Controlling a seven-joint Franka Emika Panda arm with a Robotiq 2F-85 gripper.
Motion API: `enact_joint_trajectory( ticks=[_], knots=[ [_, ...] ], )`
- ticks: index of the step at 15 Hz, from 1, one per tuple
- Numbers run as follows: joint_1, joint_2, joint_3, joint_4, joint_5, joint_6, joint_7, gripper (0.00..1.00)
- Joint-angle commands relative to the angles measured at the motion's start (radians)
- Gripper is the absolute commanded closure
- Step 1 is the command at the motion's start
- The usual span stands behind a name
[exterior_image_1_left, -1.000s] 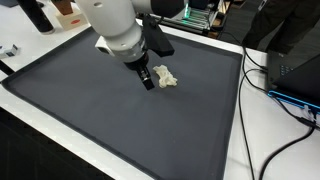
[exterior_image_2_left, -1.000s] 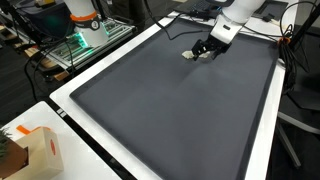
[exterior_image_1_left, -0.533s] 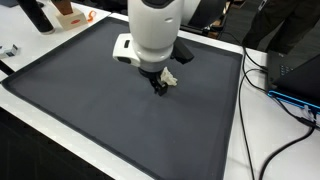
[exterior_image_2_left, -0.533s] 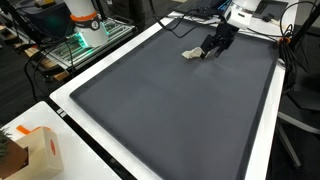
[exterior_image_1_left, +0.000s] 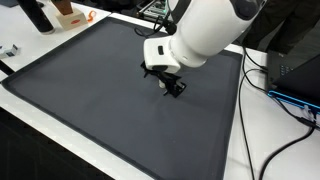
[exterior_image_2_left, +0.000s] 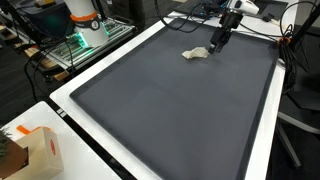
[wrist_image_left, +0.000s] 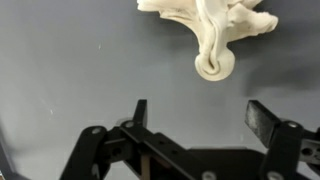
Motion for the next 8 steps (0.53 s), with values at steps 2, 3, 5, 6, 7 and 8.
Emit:
enact_joint_trajectory(
  ticks=[2, 3, 5, 6, 7, 8],
  knots=[
    [0.048, -0.004, -0.007, -0.027, -0.098, 0.009, -0.076, 0.0],
    [0.058, -0.009, -0.008, -0.035, -0.117, 0.013, -0.083, 0.0],
    [0.075, -0.02, -0.007, -0.054, -0.147, 0.02, -0.098, 0.0],
    [0.082, -0.024, -0.006, -0.062, -0.16, 0.024, -0.105, 0.0],
    [0.09, -0.03, -0.004, -0.074, -0.174, 0.027, -0.112, 0.0],
    [0.095, -0.035, -0.002, -0.084, -0.183, 0.032, -0.115, 0.0]
  ],
)
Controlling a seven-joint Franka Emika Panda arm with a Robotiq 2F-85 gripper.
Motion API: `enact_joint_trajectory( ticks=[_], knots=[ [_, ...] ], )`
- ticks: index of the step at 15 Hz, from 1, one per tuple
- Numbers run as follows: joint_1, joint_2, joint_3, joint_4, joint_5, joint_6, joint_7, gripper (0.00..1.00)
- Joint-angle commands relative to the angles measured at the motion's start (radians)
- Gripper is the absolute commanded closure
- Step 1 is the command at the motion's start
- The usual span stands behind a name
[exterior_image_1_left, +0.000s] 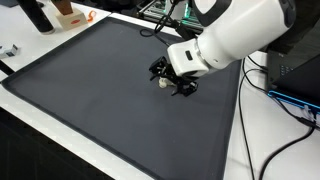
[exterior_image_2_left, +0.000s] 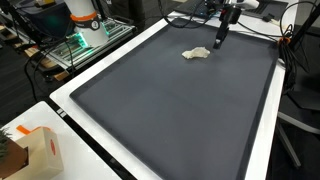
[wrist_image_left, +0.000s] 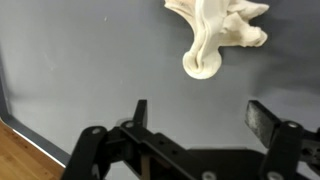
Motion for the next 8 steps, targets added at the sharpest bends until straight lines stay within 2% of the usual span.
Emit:
enact_joint_trajectory(
  ticks=[1, 8],
  knots=[
    [0.027, -0.041, -0.001, -0.082, -0.056, 0.034, -0.02, 0.0],
    [0.042, -0.113, 0.024, -0.196, -0.094, 0.074, -0.016, 0.0]
  ],
)
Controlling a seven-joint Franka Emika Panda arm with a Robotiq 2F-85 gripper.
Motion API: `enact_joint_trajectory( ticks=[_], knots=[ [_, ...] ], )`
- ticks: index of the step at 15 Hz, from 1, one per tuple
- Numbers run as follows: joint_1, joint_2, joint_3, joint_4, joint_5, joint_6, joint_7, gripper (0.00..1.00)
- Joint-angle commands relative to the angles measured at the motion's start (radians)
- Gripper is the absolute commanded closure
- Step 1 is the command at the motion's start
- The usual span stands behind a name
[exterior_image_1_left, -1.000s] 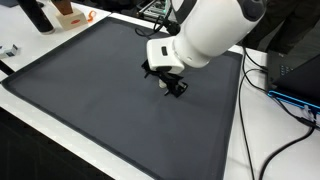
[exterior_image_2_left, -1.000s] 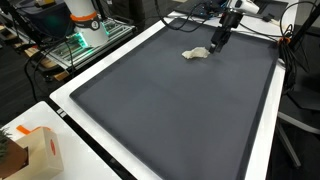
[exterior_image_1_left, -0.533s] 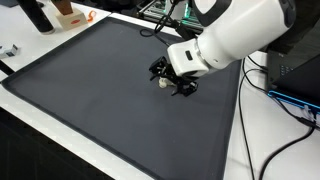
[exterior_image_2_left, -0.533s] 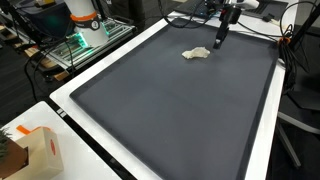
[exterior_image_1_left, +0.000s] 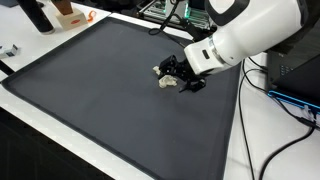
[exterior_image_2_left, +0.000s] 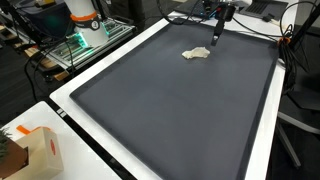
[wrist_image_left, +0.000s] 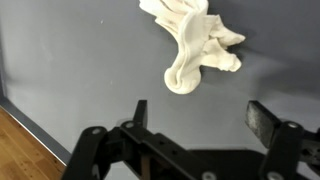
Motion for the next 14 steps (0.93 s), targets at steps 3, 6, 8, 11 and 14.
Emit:
enact_joint_trajectory(
  ticks=[3, 6, 8, 11, 14],
  knots=[
    [-0.005, -0.111, 0.024, -0.163, -0.059, 0.078, 0.002, 0.0],
    [-0.013, -0.158, 0.036, -0.227, -0.071, 0.11, 0.001, 0.0],
    [-0.019, -0.187, 0.045, -0.265, -0.074, 0.132, 0.003, 0.0],
    [-0.029, -0.23, 0.056, -0.324, -0.075, 0.167, 0.0, 0.0],
    [-0.041, -0.267, 0.067, -0.374, -0.071, 0.203, -0.003, 0.0]
  ],
)
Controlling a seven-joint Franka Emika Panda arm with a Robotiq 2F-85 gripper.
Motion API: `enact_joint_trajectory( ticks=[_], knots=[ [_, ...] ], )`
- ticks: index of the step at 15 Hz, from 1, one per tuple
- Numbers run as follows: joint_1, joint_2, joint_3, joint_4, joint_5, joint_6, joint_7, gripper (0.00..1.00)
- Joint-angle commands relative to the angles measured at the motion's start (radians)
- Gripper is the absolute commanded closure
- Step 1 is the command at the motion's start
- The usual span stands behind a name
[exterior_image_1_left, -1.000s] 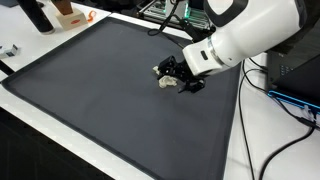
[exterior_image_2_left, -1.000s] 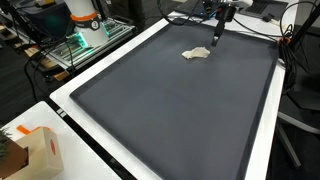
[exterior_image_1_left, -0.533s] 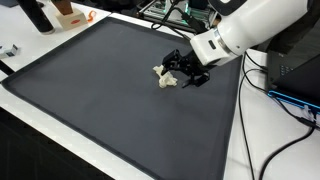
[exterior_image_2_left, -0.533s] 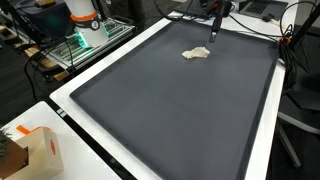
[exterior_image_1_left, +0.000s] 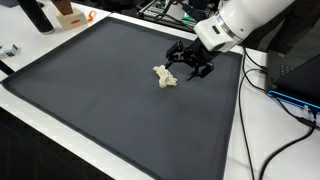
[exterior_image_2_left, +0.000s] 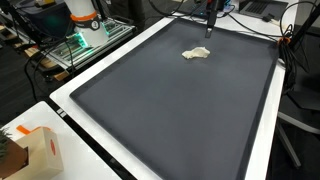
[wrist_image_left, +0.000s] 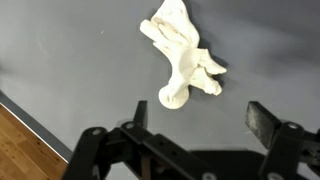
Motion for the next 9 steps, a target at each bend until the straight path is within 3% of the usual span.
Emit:
enact_joint_trajectory(
  ticks=[1, 9],
  knots=[
    [-0.034, -0.081, 0.031, -0.115, -0.024, 0.067, -0.005, 0.0],
    [-0.088, -0.179, 0.054, -0.239, 0.0, 0.168, -0.015, 0.0]
  ],
)
